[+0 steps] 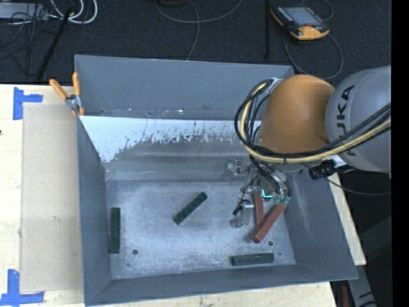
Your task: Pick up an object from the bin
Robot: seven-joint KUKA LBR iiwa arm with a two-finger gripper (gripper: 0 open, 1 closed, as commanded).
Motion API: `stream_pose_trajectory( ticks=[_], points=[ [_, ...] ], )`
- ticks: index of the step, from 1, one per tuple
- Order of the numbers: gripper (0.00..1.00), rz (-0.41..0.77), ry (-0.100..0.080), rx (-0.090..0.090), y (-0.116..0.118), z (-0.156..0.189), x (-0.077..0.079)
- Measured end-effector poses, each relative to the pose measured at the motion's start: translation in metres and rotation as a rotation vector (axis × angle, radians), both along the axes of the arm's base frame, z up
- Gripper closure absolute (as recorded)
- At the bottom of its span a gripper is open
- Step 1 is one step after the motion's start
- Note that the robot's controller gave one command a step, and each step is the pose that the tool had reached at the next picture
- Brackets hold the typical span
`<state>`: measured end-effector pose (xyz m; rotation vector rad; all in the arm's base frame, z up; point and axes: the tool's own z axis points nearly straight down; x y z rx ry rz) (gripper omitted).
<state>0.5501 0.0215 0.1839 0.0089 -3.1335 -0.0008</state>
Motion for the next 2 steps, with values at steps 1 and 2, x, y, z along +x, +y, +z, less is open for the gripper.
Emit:
stream_pose_trajectory(
  ticks=[1, 2],
  points=[
    [0.00, 0.209, -0.006, 0.002, 0.0445, -0.1176, 0.0554],
    [1.00, 0.205, -0.009, 0.001, 0.0436, -0.1138, 0.0567]
  ],
)
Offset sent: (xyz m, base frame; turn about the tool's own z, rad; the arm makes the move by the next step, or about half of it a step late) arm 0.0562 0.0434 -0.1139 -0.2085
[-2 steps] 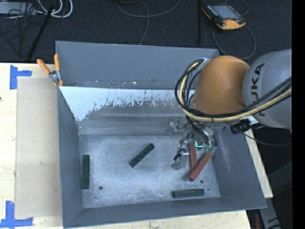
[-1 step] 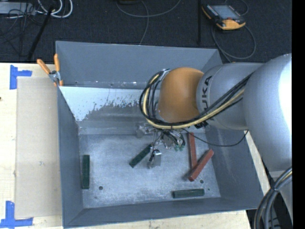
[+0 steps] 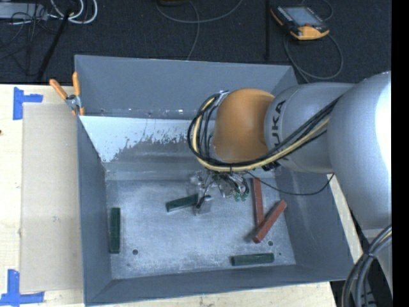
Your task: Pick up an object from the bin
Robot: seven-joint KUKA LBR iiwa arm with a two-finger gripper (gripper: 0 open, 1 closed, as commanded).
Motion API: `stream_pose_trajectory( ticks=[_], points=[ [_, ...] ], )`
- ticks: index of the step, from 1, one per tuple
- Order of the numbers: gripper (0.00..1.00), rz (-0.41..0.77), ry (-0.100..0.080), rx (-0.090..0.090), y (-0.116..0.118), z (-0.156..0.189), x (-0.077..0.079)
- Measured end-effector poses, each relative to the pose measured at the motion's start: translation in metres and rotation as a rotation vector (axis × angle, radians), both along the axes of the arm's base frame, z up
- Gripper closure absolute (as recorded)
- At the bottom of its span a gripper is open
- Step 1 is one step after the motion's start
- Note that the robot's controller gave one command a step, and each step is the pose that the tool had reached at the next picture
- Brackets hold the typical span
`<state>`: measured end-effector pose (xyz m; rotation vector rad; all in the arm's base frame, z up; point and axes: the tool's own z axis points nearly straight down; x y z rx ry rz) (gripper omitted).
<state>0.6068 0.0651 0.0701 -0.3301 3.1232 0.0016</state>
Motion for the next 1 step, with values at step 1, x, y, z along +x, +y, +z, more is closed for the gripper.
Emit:
stream_pose_trajectory(
  ticks=[1],
  points=[
    [1.00, 0.082, -0.008, -0.001, -0.0098, 0.1426, -0.0101]
  ],
)
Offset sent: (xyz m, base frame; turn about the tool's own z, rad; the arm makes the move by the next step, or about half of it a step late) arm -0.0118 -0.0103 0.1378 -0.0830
